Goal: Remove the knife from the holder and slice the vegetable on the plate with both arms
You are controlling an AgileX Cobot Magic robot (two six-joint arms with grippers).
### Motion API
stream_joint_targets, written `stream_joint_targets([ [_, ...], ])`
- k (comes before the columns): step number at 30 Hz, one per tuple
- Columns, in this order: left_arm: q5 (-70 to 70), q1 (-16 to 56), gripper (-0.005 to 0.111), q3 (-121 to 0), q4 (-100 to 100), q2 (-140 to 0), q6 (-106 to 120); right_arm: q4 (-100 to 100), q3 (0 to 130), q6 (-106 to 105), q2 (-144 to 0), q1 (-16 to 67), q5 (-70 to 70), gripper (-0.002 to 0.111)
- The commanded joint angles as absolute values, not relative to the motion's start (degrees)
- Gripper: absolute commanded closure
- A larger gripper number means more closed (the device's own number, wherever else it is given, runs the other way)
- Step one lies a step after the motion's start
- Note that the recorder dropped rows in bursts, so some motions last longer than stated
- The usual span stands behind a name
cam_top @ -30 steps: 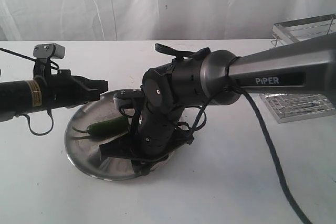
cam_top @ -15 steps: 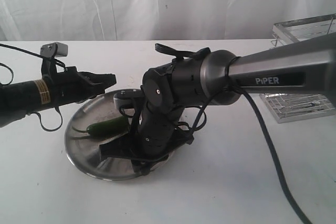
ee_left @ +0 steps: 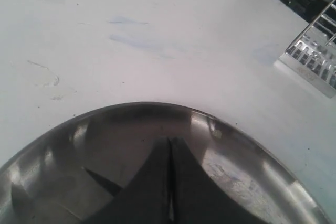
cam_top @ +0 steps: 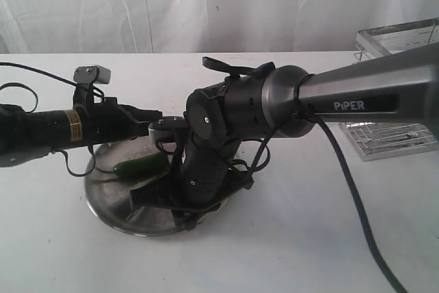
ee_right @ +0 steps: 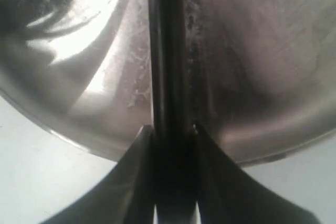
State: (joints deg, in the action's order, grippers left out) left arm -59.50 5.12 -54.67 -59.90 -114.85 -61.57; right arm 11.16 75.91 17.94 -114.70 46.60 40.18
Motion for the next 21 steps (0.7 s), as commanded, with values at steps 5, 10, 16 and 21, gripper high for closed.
stream_joint_targets([
  [5, -52.89, 6.97, 0.107, -57.61, -62.63, -114.74, -62.08, 10.66, 75.74, 18.15, -114.72, 46.24, 41.15, 0.108],
  [10, -41.09, 8.66, 0.107, -57.78, -65.78, -116.13, -62.86, 10.66, 75.74, 18.15, -114.72, 46.24, 41.15, 0.108],
  [16, -37.8, 8.69, 0.107, -57.78, -70.17, -119.45, -64.74, 10.66, 75.74, 18.15, -114.72, 46.24, 41.28, 0.108],
  [21, -33.45, 8.69, 0.107, -57.78, -71.45, -119.52, -67.91, 10.66, 75.74, 18.03, -114.72, 46.24, 44.18, 0.108],
])
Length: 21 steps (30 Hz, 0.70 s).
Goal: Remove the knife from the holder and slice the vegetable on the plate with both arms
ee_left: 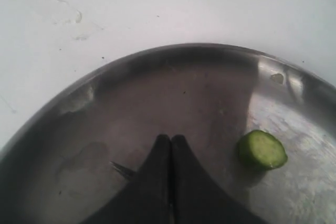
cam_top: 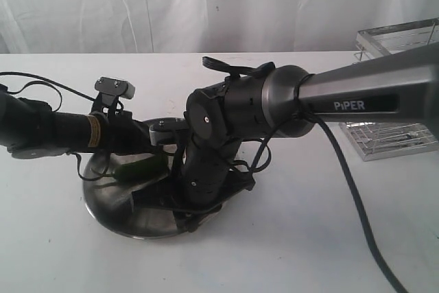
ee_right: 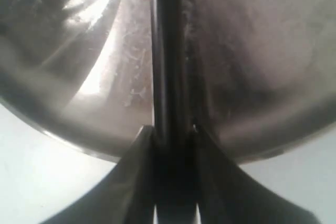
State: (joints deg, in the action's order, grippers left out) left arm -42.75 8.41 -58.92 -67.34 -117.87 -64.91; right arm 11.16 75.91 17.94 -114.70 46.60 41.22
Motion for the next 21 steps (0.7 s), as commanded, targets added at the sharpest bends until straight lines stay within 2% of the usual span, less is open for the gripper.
stream_joint_targets([
  [1, -33.01, 8.69, 0.107, -57.78, -71.8, -119.52, -68.55, 10.66, 75.74, 18.03, -114.72, 46.24, 45.4, 0.108],
  [8, -32.87, 8.69, 0.107, -57.78, -74.16, -119.52, -69.69, 10.66, 75.74, 17.55, -114.72, 46.24, 54.17, 0.108],
  [12, -33.94, 8.69, 0.107, -57.78, -74.57, -119.27, -70.5, 10.88, 75.74, 16.87, -114.72, 46.24, 54.52, 0.108],
  [21, -52.13, 5.68, 0.107, -60.02, -73.35, -112.97, -72.19, 10.88, 75.74, 16.87, -114.72, 46.24, 53.9, 0.108],
])
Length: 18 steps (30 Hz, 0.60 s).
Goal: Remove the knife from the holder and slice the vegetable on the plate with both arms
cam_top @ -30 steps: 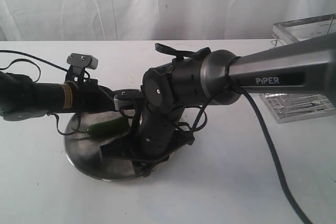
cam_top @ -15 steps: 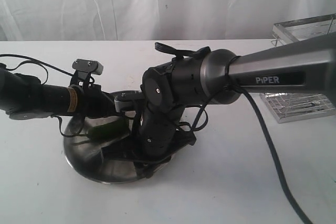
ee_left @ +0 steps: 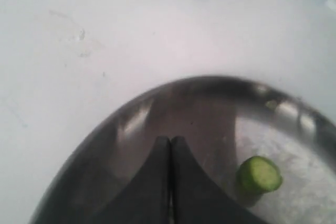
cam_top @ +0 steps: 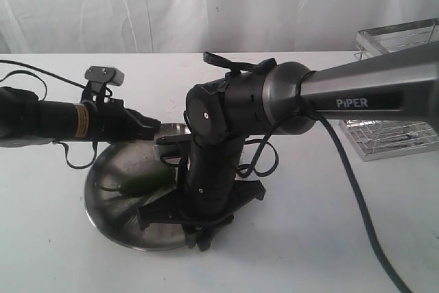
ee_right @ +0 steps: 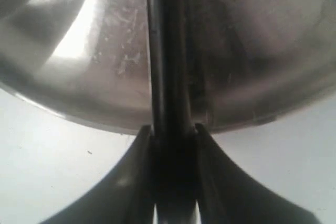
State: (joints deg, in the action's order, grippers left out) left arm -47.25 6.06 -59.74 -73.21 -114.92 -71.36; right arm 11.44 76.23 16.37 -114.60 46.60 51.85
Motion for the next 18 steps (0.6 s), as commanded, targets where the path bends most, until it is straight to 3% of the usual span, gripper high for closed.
stream_joint_targets([
  [1, -53.67, 5.68, 0.107, -60.02, -73.5, -112.88, -72.47, 10.88, 75.74, 16.87, -114.72, 46.24, 53.9, 0.108],
  [6, -55.05, 5.97, 0.107, -60.02, -76.18, -112.76, -75.13, 10.88, 75.74, 16.87, -114.72, 46.24, 53.73, 0.108],
  [11, -47.92, 6.48, 0.107, -57.82, -78.09, -113.4, -74.5, 11.41, 75.74, 16.87, -114.72, 46.24, 53.67, 0.108],
  [18, -51.85, 7.61, 0.107, -57.84, -75.48, -117.15, -70.54, 13.04, 75.74, 16.87, -114.72, 46.24, 52.13, 0.108],
])
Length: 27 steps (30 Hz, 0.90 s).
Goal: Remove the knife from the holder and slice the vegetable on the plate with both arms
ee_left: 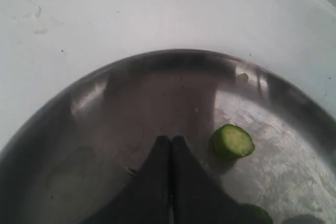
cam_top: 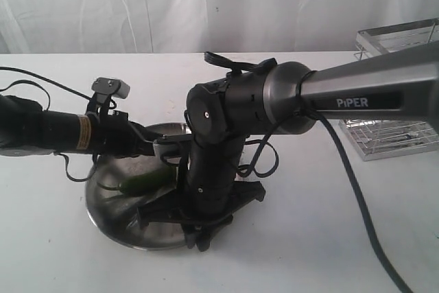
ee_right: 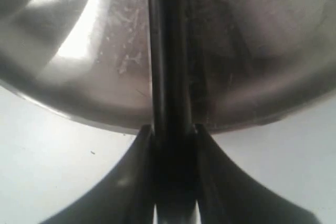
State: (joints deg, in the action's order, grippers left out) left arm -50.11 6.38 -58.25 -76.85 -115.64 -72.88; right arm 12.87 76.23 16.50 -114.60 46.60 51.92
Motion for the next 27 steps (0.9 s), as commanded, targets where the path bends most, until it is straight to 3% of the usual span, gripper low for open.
stream_joint_targets([
  [1, -51.85, 7.61, 0.107, -57.84, -75.48, -117.59, -70.39, 13.04, 75.74, 16.87, -114.72, 46.24, 51.97, 0.108],
  [14, -45.02, 8.1, 0.107, -57.8, -83.52, -122.29, -73.67, 13.72, 75.74, 16.87, -114.85, 46.24, 50.71, 0.108],
  [21, -45.76, 8.1, 0.107, -57.8, -83.87, -122.71, -73.67, 18.51, 73.18, 12.6, -115.36, 46.24, 61.97, 0.108],
  [27, -49.21, 8.1, 0.107, -58.2, -82.56, -122.44, -73.78, 18.39, 73.18, 13.25, -115.36, 46.24, 59.6, 0.108],
])
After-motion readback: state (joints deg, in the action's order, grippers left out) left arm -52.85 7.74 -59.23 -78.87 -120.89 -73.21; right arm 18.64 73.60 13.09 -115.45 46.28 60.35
